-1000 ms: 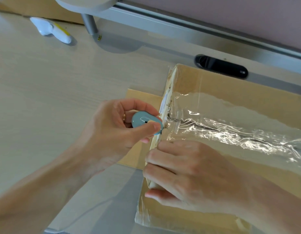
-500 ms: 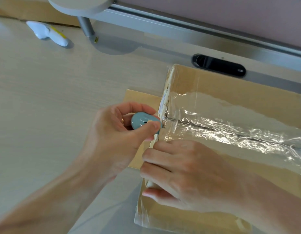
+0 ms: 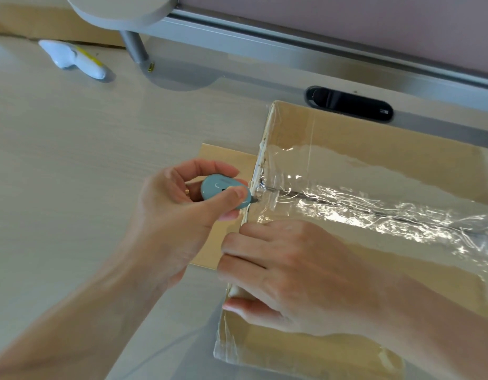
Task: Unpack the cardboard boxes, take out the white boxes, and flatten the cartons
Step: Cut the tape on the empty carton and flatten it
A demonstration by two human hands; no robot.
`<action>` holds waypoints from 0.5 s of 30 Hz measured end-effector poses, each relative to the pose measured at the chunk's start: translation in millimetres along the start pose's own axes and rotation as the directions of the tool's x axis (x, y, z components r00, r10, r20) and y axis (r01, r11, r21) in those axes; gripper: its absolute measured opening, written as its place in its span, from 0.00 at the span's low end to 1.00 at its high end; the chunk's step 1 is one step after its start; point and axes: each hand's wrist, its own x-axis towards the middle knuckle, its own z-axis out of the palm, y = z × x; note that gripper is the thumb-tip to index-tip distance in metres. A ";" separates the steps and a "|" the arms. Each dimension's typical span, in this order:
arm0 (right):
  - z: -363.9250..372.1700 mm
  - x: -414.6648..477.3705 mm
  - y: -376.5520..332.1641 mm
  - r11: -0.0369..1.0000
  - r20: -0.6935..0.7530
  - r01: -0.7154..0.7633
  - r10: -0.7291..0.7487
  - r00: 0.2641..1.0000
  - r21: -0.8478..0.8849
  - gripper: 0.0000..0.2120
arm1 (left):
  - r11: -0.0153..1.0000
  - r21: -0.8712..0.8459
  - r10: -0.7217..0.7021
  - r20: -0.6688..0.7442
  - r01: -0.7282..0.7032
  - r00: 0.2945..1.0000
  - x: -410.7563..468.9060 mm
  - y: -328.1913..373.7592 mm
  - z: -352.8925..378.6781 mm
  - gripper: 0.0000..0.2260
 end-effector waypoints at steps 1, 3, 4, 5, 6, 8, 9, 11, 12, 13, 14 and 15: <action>0.0 -0.2 -0.5 1.000 0.007 0.000 0.000 1.000 0.003 0.12 | 1.000 0.019 0.008 0.006 -0.009 1.000 -0.7 0.4 -1.4 0.07; -0.3 -0.4 -1.6 1.000 0.016 -0.001 0.000 1.000 0.014 0.12 | 0.999 0.040 0.030 0.016 -0.031 0.999 -0.8 2.5 -5.8 0.07; -0.7 -0.3 -2.3 1.000 0.019 0.001 -0.001 1.000 0.021 0.12 | 0.998 0.037 0.050 0.003 -0.050 0.999 0.1 4.1 -8.6 0.06; -1.1 -0.2 -2.8 1.000 0.025 0.003 -0.003 1.000 0.027 0.12 | 0.997 0.030 0.071 -0.020 -0.070 0.997 1.7 6.2 -11.7 0.06; -1.4 0.0 -3.1 0.999 0.033 0.004 -0.005 0.999 0.032 0.11 | 0.996 0.024 0.085 -0.036 -0.085 0.996 3.4 8.2 -14.3 0.06; -2.8 0.1 -2.7 0.999 0.045 0.000 -0.002 0.999 0.035 0.11 | 0.995 0.047 0.094 -0.015 -0.093 0.995 6.3 10.9 -15.8 0.06; -3.6 0.3 -2.0 0.999 0.047 -0.002 0.001 0.999 0.032 0.11 | 0.994 0.072 0.088 0.009 -0.088 0.996 7.0 11.1 -15.3 0.06; -4.8 0.7 -1.3 1.000 0.047 -0.008 0.007 0.999 0.021 0.11 | 0.992 0.107 0.069 0.045 -0.073 0.997 8.0 9.7 -12.9 0.06; -4.9 0.7 -1.4 1.000 0.046 -0.009 0.008 0.999 0.019 0.11 | 0.991 0.117 0.062 0.058 -0.068 0.996 8.6 9.2 -11.3 0.06; -4.7 0.6 -1.9 1.000 0.045 -0.009 0.008 0.999 0.021 0.11 | 0.989 0.130 0.057 0.072 -0.067 0.996 9.3 9.1 -9.9 0.06; -4.4 0.4 -2.4 1.000 0.045 -0.007 0.006 0.999 0.026 0.11 | 0.987 0.148 0.054 0.087 -0.067 0.995 10.3 9.2 -8.8 0.05; -4.1 0.3 -2.8 1.000 0.044 -0.005 0.004 0.999 0.030 0.11 | 0.984 0.166 0.051 0.099 -0.067 0.994 11.4 9.6 -8.6 0.05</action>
